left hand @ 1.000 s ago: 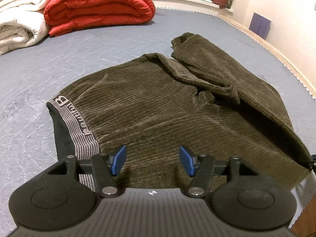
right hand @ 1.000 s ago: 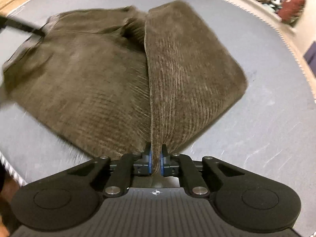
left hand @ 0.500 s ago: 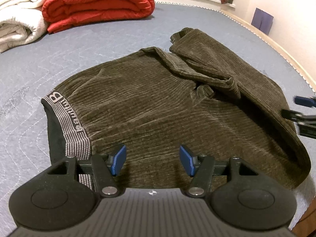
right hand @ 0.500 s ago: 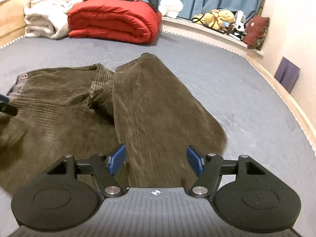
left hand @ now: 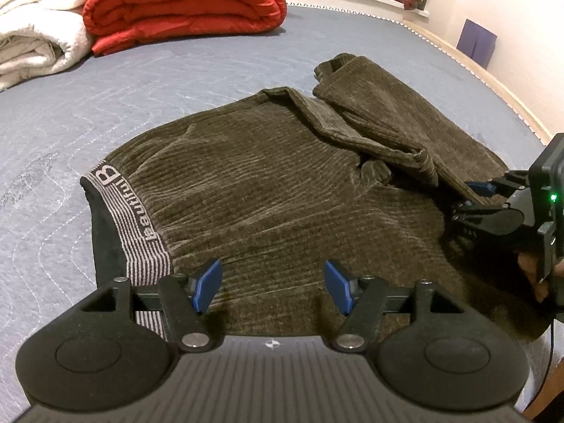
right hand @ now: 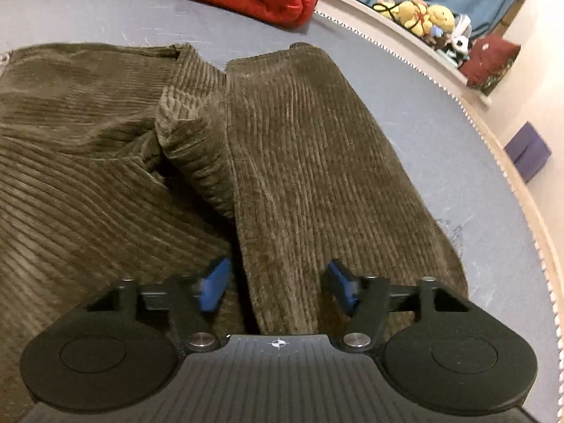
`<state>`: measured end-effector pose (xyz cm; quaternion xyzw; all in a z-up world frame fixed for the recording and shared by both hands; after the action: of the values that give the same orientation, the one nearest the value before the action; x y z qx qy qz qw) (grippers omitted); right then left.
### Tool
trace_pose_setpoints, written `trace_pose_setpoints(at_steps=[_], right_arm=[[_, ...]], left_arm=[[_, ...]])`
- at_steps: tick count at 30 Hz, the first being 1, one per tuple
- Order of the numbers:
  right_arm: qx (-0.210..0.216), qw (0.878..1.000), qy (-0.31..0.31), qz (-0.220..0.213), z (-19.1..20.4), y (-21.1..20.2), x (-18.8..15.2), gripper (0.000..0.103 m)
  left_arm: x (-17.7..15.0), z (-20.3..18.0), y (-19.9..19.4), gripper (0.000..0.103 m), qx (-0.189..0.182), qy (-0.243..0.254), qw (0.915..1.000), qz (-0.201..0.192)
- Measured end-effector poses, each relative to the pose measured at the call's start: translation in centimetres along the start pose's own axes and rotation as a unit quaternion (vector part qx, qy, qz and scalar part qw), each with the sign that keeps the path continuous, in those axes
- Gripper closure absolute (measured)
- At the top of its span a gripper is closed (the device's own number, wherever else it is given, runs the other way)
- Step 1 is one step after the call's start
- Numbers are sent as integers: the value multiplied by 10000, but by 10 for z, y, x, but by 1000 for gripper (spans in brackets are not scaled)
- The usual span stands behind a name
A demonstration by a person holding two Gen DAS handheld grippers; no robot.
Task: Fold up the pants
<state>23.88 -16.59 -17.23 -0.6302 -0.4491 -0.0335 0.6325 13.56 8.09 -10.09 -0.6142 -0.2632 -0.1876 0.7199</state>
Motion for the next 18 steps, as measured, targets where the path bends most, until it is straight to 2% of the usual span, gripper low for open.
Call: trace_pose_setpoints(at_steps=[1,3,5,9,12,15,18], right_arm=[[-21,10000,29,-21,-2,1,2,69],[-69,9998,147,-126,-9,-2,4,76],[-84,9991,336,-250,-18,-8,4,88],[10,9949,837,-571,-44,-37,-1,92],[354,9843,1515,-833,-74,-68,-15,93],[370,9745,2068,-794,-114,-96,-53,94],[294,9629,2656,-370,-156,-115,-120,94]], left_arm=[[1,0,-1,32,-2,9,10000,-16],[1,-1,-1,31,-5,37,10000,-34],[0,-2,-1,29,-10,80,10000,-52],[-2,0,-1,28,-3,72,10000,-49],[-3,3,-3,28,-6,47,10000,-71],[-5,4,-5,28,-69,46,9999,-83],[-5,4,-8,28,-129,105,9998,-131]])
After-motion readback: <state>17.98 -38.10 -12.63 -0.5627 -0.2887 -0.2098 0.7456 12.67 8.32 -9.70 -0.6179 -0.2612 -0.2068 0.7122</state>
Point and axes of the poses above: each gripper's, at about its wrist camera, not at the fingertips, and y roughly the way its jaws point, z to its left, x to its top, the point moved 9 cm from there along y, roughly the way its jaws point, and after that the axes turned 11 degrees about x, right-handed, at the moved point
